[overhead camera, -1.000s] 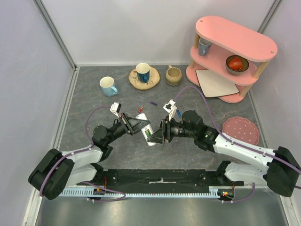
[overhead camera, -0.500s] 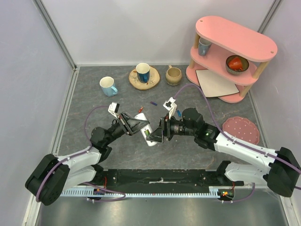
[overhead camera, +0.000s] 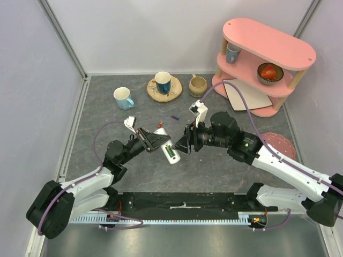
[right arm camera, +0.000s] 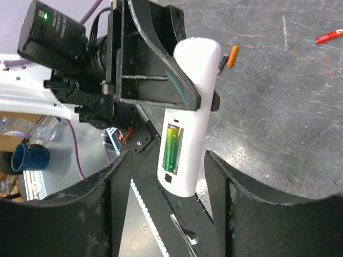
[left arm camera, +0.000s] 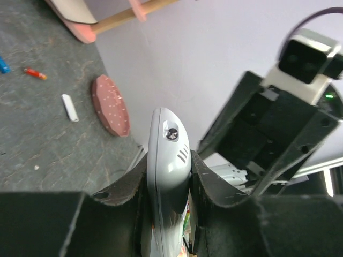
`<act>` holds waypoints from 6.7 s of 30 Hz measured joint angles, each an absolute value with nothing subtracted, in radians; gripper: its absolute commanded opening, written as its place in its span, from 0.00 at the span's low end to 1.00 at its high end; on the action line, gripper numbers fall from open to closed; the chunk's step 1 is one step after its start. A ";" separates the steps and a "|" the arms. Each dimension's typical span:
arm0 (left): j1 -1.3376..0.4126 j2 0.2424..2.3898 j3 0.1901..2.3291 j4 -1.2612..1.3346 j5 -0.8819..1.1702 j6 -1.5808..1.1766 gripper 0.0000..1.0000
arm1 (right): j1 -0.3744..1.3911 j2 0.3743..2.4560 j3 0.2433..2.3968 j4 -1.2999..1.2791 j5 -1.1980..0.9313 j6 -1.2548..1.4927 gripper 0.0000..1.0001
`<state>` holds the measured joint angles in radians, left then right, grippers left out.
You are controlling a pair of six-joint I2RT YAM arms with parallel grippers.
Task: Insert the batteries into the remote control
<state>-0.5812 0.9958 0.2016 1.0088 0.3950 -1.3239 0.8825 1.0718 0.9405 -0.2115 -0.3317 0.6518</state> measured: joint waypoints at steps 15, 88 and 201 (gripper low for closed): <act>-0.582 1.003 0.254 0.806 0.337 -1.303 0.02 | 1.067 1.295 1.228 -0.577 0.007 0.488 0.48; -0.585 0.974 0.248 0.785 0.331 -1.286 0.02 | 1.104 1.335 1.267 -0.616 0.088 0.486 0.01; -0.602 1.013 0.227 0.908 0.346 -1.281 0.02 | 0.990 1.528 1.506 -0.884 -0.187 0.426 0.00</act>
<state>-0.6018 1.0130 0.2268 0.9081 0.3458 -1.2812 0.9901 1.5276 1.5059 -0.8837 -0.1875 0.4263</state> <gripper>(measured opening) 0.334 0.021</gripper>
